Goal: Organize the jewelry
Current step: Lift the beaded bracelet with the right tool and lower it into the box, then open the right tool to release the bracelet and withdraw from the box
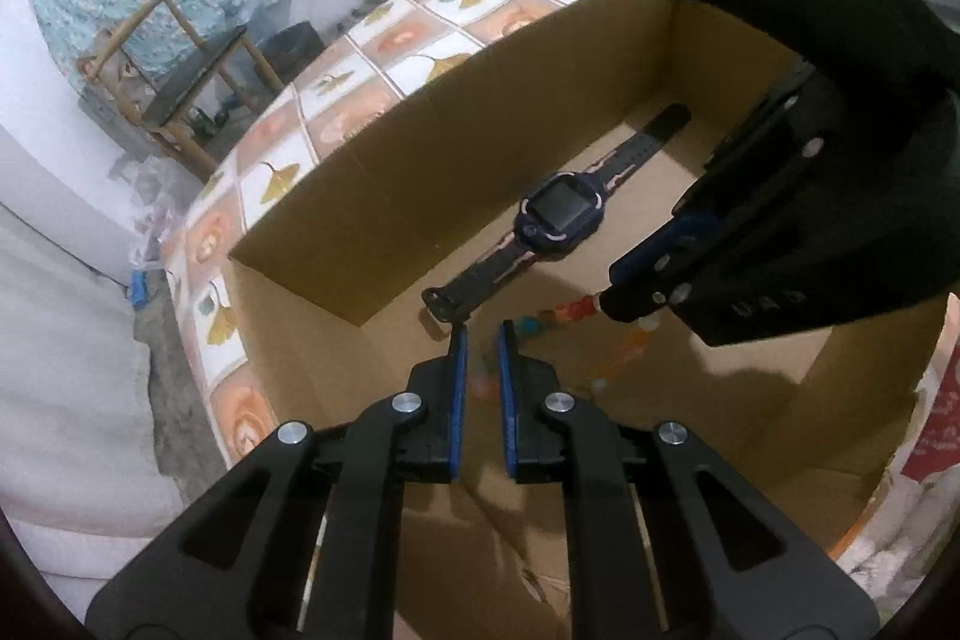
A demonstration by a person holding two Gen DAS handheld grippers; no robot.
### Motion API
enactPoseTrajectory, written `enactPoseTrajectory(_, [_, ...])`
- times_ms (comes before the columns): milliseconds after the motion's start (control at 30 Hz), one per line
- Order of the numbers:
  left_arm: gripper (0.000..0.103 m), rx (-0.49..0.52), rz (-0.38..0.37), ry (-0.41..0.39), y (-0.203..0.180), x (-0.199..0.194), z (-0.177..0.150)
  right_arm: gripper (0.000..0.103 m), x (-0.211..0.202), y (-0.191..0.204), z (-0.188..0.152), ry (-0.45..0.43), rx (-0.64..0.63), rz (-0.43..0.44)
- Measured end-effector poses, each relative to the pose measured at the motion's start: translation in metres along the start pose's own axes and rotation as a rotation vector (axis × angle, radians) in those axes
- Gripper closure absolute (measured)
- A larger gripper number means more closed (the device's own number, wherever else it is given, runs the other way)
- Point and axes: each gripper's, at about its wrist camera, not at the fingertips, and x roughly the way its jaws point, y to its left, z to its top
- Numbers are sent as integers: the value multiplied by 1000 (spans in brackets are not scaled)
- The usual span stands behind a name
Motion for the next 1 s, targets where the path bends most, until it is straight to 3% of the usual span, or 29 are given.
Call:
enactPoseTrajectory(100, [78,-22,8,-18,4,-5,1,92,-8,-9,2,-53,26,14])
enactPoseTrajectory(233, [72,-42,59,-99,10,-32,-3,92,-46,-13,-17,-171,53,92])
enactPoseTrajectory(300, [56,-67,71,-159,14,-53,-11,89,-73,-11,-36,-254,35,113])
enactPoseTrajectory(400, [41,-136,85,-226,22,-84,-30,67,-107,-7,-76,-378,5,165])
enactPoseTrajectory(467, [36,-214,72,-267,28,-105,-53,51,-126,-4,-115,-451,-11,259])
enactPoseTrajectory(500, [33,-245,64,-279,31,-110,-61,49,-128,-3,-133,-469,-16,300])
enactPoseTrajectory(600, [32,-371,40,-299,36,-120,-96,47,-107,3,-169,-474,-3,360])
enactPoseTrajectory(700, [31,-471,29,-275,32,-111,-122,47,-68,5,-181,-428,63,322])
enactPoseTrajectory(833, [31,-552,-30,-214,25,-82,-139,47,-30,-5,-176,-368,187,351])
enactPoseTrajectory(867, [31,-577,-43,-239,27,-81,-141,47,-23,-6,-172,-353,201,351])
enactPoseTrajectory(1000, [31,-614,-80,-221,32,-68,-138,47,-12,-7,-158,-332,206,303])
